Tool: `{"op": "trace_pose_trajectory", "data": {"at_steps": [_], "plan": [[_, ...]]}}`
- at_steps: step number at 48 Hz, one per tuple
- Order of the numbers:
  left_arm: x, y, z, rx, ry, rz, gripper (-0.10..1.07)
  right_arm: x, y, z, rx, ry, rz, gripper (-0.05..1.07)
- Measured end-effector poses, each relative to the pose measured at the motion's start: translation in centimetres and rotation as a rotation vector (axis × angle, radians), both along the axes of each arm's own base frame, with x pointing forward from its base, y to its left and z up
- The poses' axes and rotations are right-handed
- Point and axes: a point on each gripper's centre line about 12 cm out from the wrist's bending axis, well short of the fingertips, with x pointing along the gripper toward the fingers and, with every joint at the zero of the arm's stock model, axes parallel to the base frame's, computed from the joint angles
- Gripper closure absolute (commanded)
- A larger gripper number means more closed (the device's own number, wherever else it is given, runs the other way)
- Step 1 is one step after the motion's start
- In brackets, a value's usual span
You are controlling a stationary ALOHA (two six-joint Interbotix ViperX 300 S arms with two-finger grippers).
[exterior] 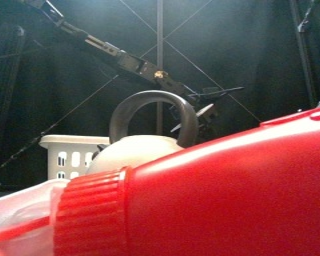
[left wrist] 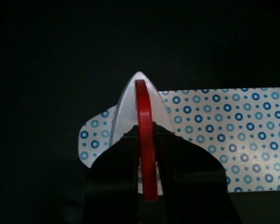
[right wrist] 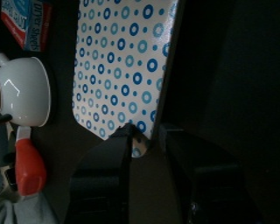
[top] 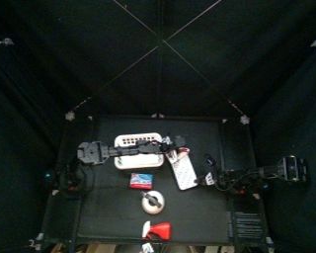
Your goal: Iron the board
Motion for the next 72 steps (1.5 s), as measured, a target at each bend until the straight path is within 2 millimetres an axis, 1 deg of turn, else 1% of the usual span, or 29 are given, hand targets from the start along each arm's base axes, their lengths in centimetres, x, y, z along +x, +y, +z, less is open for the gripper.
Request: {"op": "trace_pose_trajectory", "data": {"at_steps": [8, 17, 27, 37, 42, 45, 53, 66, 72], "plan": [[-0.1, 0.0, 0.2, -0.002, -0.004, 0.002, 0.52, 0.0, 0.0, 0.0, -0.001, 0.006, -0.002, 0.56], [-0.7, -0.3, 0.7, -0.004, 0.002, 0.001, 0.52, 0.2, -0.1, 0.1, -0.003, 0.006, -0.003, 0.56], [-0.3, -3.6, 1.0, -0.004, 0.01, -0.059, 0.52, 0.3, -0.1, 0.2, -0.006, 0.011, -0.002, 0.56], [0.7, -9.4, 1.1, -0.003, 0.006, -0.167, 0.52, 0.3, -0.2, 0.2, -0.01, 0.016, -0.001, 0.56], [0.8, -10.9, 1.1, -0.004, 0.005, -0.194, 0.52, 0.3, -0.1, 0.2, -0.011, 0.016, 0.002, 0.56], [0.9, -11.4, 1.2, -0.009, 0.003, -0.2, 0.52, 0.3, -0.1, 0.2, -0.011, 0.016, 0.002, 0.56], [1.0, -11.9, 1.3, -0.023, -0.01, -0.202, 0.52, 0.3, -0.2, 0.3, -0.013, 0.011, 0.001, 0.56], [1.6, -12.1, 1.7, -0.021, -0.043, -0.206, 0.52, 0.2, -0.2, 0.4, -0.018, 0.014, -0.001, 0.56], [1.8, -12.0, 1.4, -0.023, -0.041, -0.204, 0.52, 0.1, -0.2, 0.4, -0.019, 0.017, -0.004, 0.56]]}}
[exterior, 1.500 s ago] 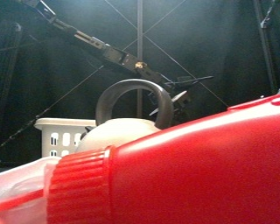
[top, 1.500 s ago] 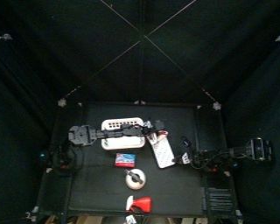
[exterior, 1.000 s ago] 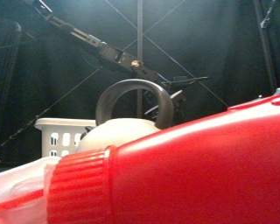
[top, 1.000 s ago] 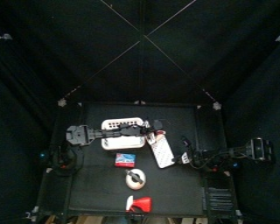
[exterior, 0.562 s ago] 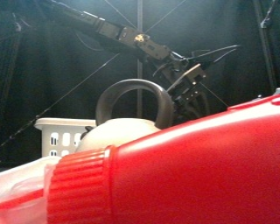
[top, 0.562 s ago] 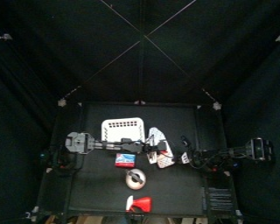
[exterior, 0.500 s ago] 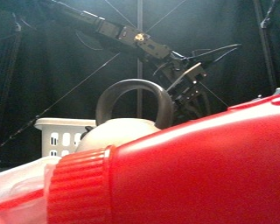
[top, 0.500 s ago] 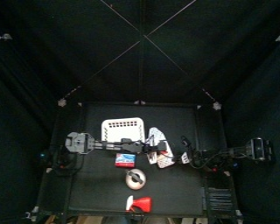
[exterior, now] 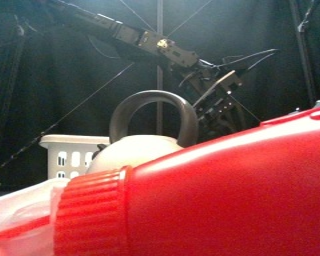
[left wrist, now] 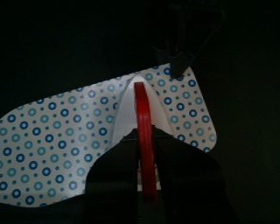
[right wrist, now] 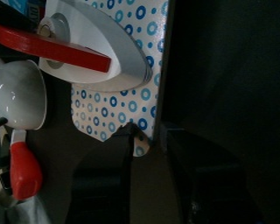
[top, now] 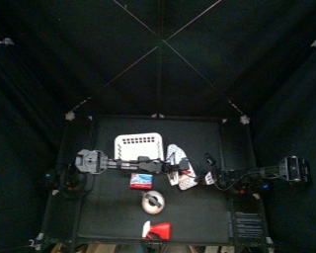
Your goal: Iron the board
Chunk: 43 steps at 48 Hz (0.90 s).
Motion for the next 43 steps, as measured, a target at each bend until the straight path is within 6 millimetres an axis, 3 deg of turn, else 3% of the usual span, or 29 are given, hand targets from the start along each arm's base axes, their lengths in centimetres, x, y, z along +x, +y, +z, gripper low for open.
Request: {"op": "trace_pose_trajectory", "data": {"at_steps": [43], "plan": [[0.22, 0.4, -0.97, -0.005, 0.009, 0.008, 0.52, -0.05, 0.0, 0.02, -0.001, -0.002, 0.0, 0.56]]}}
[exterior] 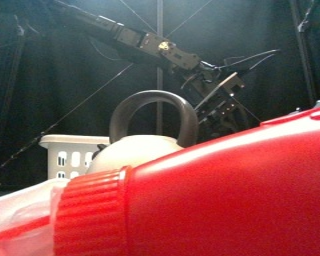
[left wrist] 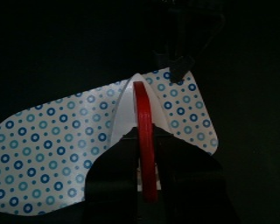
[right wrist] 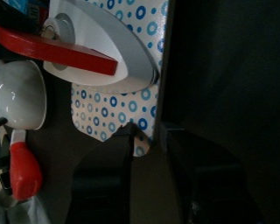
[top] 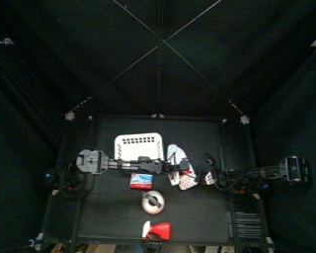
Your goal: Iron the board
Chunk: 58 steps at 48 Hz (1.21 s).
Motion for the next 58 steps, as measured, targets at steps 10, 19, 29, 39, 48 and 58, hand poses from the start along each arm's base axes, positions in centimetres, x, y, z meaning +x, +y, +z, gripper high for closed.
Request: {"op": "trace_pose_trajectory", "data": {"at_steps": [10, 19, 29, 39, 48, 58], "plan": [[-0.1, 0.1, -0.1, 0.0, 0.003, 0.001, 0.52, 0.0, 0.0, 0.0, 0.0, 0.0, 0.002, 0.56], [-0.1, 0.1, -0.2, -0.002, 0.005, 0.002, 0.52, 0.0, 0.0, 0.0, 0.0, 0.0, 0.0, 0.56], [-0.1, 0.1, -0.2, -0.002, 0.005, 0.002, 0.52, 0.0, 0.0, 0.0, 0.001, 0.0, -0.001, 0.56], [-0.2, 0.4, -0.2, -0.002, 0.005, 0.008, 0.52, 0.0, 0.0, 0.0, 0.0, 0.0, 0.002, 0.56], [-0.3, 1.2, -0.3, -0.003, 0.008, 0.022, 0.52, 0.0, 0.0, 0.0, 0.001, 0.0, 0.0, 0.56], [-0.9, 3.8, -0.6, -0.004, 0.017, 0.07, 0.52, 0.0, 0.0, 0.0, 0.0, 0.0, 0.002, 0.56]]}}
